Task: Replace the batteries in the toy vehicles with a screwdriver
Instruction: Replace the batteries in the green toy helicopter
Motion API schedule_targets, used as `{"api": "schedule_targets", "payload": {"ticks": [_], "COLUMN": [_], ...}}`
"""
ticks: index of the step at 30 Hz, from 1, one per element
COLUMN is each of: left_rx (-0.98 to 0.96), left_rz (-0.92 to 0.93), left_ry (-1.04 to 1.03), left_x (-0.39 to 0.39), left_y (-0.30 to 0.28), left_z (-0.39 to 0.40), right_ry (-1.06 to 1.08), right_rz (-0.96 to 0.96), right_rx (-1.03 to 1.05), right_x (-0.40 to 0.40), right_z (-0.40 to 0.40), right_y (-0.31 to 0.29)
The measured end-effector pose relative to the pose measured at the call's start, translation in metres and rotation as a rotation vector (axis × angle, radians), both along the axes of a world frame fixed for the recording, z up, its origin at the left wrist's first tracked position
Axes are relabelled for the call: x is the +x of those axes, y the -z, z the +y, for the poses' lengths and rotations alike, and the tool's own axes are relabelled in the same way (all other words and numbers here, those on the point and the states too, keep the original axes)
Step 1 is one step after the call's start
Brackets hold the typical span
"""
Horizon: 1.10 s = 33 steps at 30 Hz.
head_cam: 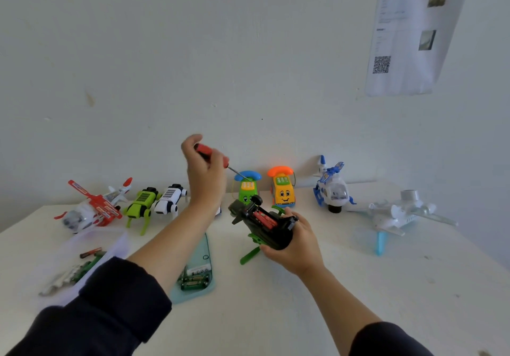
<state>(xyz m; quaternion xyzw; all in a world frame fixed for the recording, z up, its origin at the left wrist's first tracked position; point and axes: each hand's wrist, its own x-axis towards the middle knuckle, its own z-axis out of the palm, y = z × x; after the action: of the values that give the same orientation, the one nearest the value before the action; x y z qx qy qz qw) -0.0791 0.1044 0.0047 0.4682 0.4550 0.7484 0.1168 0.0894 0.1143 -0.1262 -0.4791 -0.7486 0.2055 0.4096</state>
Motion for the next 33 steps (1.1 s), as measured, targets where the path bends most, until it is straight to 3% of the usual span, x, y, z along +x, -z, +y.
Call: {"api": "schedule_targets", "payload": {"ticks": [3,5,7,9,14,18,21,26,29,33], "left_rx": [0.080,-0.121,-0.411,-0.529,-0.460,-0.475,-0.671,-1.142,-1.260,-1.256], "left_rz": [0.809,1.267,1.516,1.614,1.625,1.522,1.436,1.043,0.890,0.748], "left_ry": [-0.049,0.044,0.092,0.035,-0.086,-0.148,-0.377,-0.687,-0.678,-0.440], "left_x": [0.003,0.002,0.000,-0.006,-0.015,-0.040,-0.079,-0.158,-0.200,-0.225], "left_y": [-0.002,0.010,0.029,0.045,0.054,0.042,0.033,0.040,0.056,0.069], "left_z": [-0.007,-0.008,-0.009,-0.014,-0.029,-0.047,-0.062,-0.097,-0.111,-0.108], "right_ry": [0.008,0.009,0.004,-0.005,-0.045,-0.009,0.018,0.055,0.049,0.065], "right_rz": [-0.011,-0.033,-0.060,-0.097,-0.189,-0.202,-0.293,-0.262,-0.345,-0.358], "right_rx": [0.032,0.065,0.081,0.085,0.092,0.080,0.043,0.047,0.045,0.027], "right_x": [-0.003,-0.006,-0.008,-0.010,-0.016,-0.032,-0.043,-0.058,-0.066,-0.070], "right_z": [-0.004,-0.010,-0.015,-0.020,-0.032,-0.037,-0.036,-0.033,-0.033,-0.034], "right_y": [-0.003,-0.005,-0.007,-0.009,-0.017,-0.020,-0.021,-0.020,-0.028,-0.032]}}
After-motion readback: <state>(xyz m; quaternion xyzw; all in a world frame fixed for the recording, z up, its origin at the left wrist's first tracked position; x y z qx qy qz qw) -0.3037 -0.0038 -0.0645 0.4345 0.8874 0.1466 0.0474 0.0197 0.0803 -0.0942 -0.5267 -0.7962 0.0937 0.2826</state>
